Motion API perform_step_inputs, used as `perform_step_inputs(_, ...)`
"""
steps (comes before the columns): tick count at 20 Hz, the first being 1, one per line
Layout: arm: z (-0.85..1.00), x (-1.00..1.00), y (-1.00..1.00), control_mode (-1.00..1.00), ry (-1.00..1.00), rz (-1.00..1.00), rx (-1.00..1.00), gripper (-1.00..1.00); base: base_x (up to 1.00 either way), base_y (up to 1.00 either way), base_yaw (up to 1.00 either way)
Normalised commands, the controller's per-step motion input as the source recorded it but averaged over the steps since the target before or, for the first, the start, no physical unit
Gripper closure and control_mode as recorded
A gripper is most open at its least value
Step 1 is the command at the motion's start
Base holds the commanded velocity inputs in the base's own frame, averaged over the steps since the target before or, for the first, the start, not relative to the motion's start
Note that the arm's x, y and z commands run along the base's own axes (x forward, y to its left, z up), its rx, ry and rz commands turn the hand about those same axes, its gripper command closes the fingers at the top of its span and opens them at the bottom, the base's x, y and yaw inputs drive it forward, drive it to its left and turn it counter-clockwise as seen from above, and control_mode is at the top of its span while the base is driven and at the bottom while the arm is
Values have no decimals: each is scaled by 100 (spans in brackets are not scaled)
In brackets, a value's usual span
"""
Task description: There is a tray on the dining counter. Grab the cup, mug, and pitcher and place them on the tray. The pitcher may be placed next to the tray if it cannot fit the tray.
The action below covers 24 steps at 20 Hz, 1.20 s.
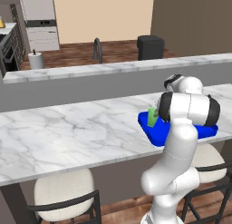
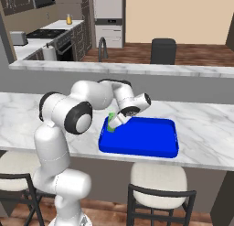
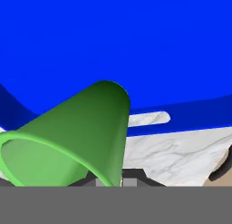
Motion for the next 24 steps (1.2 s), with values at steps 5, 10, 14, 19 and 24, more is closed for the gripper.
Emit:
perform_step_inputs(5, -21, 26, 0, -100, 0, 0, -1, 100, 0, 0, 0)
perform_step_inputs(10, -13, 36, 0, -100, 0, 0, 0, 100, 0, 0, 0)
perform_step_inputs(14, -16, 28, 0, -100, 0, -1, -5, 100, 0, 0, 0)
perform_step_inputs(19, -18, 4, 0, -100, -2, -1, -16, 100, 0, 0, 0)
perform_step_inputs(24, -13, 0, 5, -100, -10, 0, -24, 100, 0, 0, 0)
